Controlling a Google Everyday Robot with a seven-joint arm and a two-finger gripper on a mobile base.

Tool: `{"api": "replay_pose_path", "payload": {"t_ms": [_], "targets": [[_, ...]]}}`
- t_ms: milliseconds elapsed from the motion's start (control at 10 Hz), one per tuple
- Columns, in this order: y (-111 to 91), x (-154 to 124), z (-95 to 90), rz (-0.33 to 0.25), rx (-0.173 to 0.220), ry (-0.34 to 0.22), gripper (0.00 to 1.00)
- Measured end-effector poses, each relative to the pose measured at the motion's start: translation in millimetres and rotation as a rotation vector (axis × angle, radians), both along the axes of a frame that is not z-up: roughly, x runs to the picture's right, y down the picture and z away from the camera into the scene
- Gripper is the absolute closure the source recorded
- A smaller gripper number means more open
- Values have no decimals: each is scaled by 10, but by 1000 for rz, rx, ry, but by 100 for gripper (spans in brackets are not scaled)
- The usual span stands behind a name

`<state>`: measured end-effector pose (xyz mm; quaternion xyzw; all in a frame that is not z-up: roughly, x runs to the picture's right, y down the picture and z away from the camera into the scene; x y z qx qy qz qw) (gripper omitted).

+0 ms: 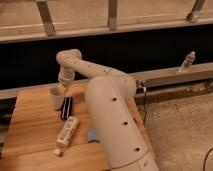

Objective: Pick up the ceramic cup

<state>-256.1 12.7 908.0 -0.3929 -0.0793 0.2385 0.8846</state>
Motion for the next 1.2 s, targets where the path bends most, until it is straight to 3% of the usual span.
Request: {"api": "replay_pose_path", "payload": {"t_ms": [200,500,800,1000,1200], "targets": [[41,-13,-73,8,-8,-25,98],[-109,-62,-391,9,11,-107,100],[-558,-94,-968,16,57,-219,100],[-886,11,-1255,39,95,-269,100],[-1179,284,-1392,90,127,-282,100]]}}
